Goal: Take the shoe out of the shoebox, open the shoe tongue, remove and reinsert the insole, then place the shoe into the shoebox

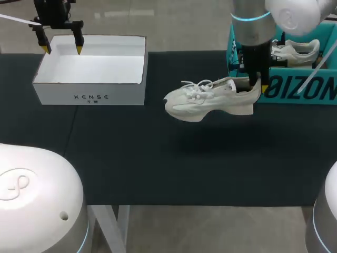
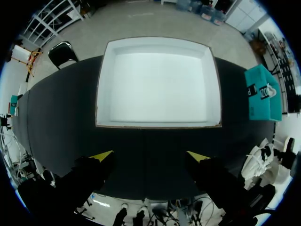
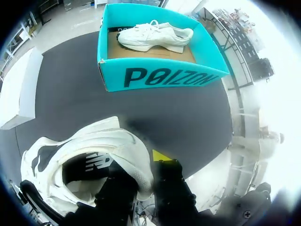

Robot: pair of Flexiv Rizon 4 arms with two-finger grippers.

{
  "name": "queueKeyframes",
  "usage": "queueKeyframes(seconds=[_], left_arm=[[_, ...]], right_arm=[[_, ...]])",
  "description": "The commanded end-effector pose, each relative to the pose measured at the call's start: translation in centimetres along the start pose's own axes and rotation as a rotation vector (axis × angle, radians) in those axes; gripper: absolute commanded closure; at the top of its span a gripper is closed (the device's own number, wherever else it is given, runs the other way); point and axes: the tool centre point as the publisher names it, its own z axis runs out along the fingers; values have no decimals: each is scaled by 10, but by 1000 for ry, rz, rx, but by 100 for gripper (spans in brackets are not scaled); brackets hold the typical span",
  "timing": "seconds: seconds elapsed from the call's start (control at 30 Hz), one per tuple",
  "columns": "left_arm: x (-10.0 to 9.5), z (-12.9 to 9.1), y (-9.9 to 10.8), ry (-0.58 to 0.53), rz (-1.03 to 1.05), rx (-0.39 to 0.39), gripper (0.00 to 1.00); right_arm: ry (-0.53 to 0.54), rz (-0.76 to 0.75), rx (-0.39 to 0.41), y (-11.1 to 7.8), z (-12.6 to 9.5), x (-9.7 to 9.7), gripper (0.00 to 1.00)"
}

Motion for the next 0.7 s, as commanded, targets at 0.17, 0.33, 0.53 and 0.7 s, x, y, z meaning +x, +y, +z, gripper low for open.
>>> queueKeyframes(seconds=[0.17, 0.33, 0.53, 0.7], left_arm=[[0, 0, 0, 0, 0, 0, 0], [0, 0, 0, 0, 0, 0, 0], [0, 0, 0, 0, 0, 0, 0], [0, 0, 0, 0, 0, 0, 0]], right_arm=[[-119, 75, 78, -7, 26, 57, 100], [-127, 169, 131, -8, 44, 76, 100], [-153, 168, 156, -22, 50, 90, 100], [-203, 116, 143, -35, 49, 98, 100]])
